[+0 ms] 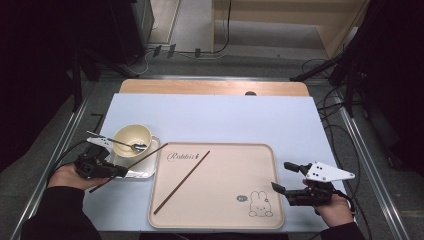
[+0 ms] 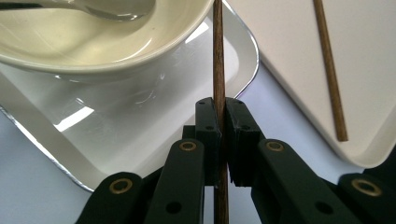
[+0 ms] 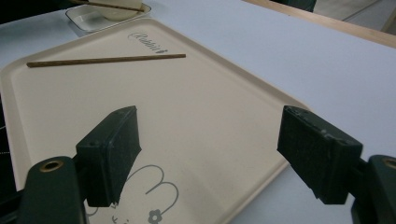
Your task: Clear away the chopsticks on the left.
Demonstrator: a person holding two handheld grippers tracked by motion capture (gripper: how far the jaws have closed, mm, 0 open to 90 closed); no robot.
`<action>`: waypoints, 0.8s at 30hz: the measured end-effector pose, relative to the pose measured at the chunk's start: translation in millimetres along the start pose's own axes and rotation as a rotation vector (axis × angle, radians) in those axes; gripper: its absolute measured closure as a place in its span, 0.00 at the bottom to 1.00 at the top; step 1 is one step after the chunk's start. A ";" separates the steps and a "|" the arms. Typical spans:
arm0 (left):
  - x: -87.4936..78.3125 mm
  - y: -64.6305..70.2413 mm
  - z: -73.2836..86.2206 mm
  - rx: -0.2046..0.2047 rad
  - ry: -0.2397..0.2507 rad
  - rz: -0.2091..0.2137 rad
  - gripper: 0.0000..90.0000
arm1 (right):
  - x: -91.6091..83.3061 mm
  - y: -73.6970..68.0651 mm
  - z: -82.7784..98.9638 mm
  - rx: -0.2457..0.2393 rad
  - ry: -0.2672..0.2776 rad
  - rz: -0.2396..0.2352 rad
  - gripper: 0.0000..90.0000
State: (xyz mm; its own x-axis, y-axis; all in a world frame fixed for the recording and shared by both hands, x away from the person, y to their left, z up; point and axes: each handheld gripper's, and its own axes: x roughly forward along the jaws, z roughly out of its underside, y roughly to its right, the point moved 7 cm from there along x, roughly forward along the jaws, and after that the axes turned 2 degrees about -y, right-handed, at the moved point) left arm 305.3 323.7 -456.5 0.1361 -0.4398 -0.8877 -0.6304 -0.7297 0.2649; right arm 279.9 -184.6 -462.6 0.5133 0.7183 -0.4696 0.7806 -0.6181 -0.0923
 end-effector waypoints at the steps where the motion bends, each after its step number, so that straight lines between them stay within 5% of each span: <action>1: 0.0 0.0 0.0 0.000 0.000 0.000 0.95 | 0.0 0.0 0.0 0.000 0.000 0.000 0.23; 4: -4.3 5.7 -6.8 -0.045 0.009 0.004 0.95 | 0.0 -0.1 -0.1 -0.001 0.002 -0.002 0.23; 24: -2.2 34.6 -27.3 -0.101 0.027 0.031 0.95 | 0.0 -0.5 0.1 -0.001 0.001 -0.007 0.24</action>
State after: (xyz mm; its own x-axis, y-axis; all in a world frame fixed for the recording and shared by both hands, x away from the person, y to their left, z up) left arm 304.0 285.2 -435.1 0.1389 -0.4758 -0.8685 -0.5545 -0.7640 0.3299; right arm 279.5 -184.3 -462.6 0.5085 0.7228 -0.4680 0.7842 -0.6132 -0.0949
